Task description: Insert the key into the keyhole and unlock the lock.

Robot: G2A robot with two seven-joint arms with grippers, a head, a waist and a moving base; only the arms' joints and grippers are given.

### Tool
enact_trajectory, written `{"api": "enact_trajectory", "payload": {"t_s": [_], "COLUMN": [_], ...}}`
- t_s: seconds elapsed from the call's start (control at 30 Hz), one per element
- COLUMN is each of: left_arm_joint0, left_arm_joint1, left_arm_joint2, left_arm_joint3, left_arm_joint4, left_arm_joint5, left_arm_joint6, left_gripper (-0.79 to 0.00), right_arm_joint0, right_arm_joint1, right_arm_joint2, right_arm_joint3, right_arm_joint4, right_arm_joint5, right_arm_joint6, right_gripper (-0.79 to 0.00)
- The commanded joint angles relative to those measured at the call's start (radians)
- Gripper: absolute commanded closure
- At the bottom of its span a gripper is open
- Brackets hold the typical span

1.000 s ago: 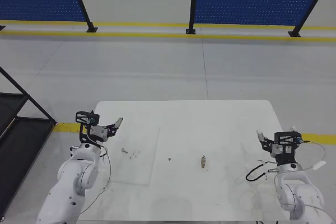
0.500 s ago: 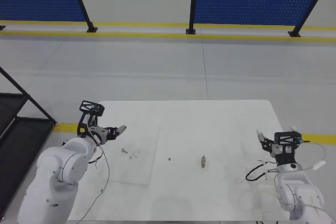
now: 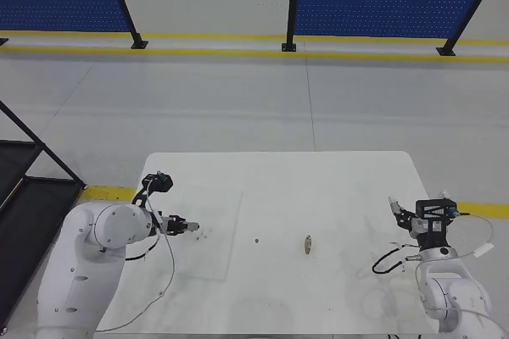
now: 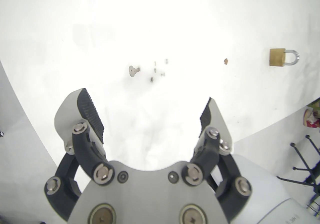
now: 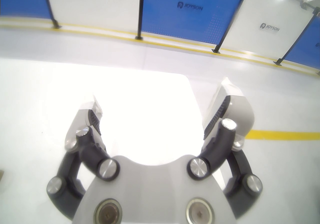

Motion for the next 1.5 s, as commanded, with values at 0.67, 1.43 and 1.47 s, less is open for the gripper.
{"api": "enact_trajectory", "payload": {"t_s": [0.67,1.43,1.47], "left_arm_joint0": [-0.091,-0.124,-0.127], "left_arm_joint1": [0.009,0.024,0.024], "left_arm_joint2": [0.071,0.131,0.134], "left_arm_joint3": [0.219,0.307,0.312], "left_arm_joint4": [-0.099,-0.049,-0.047], "left_arm_joint5": [0.103,0.121,0.121], "left_arm_joint6": [0.054,0.116,0.119], "left_gripper": [-0.616,-0.151,-0.148], "right_arm_joint0": [0.000,0.000,0.000], "right_arm_joint1": [0.000,0.000,0.000], "right_arm_joint2": [0.000,0.000,0.000], "right_arm_joint3": [0.000,0.000,0.000], "right_arm_joint4": [0.000,0.000,0.000], "right_arm_joint5": [0.000,0.000,0.000], "right_arm_joint6": [0.000,0.000,0.000], "right_gripper": [-0.785,-0.785,-0.785]}}
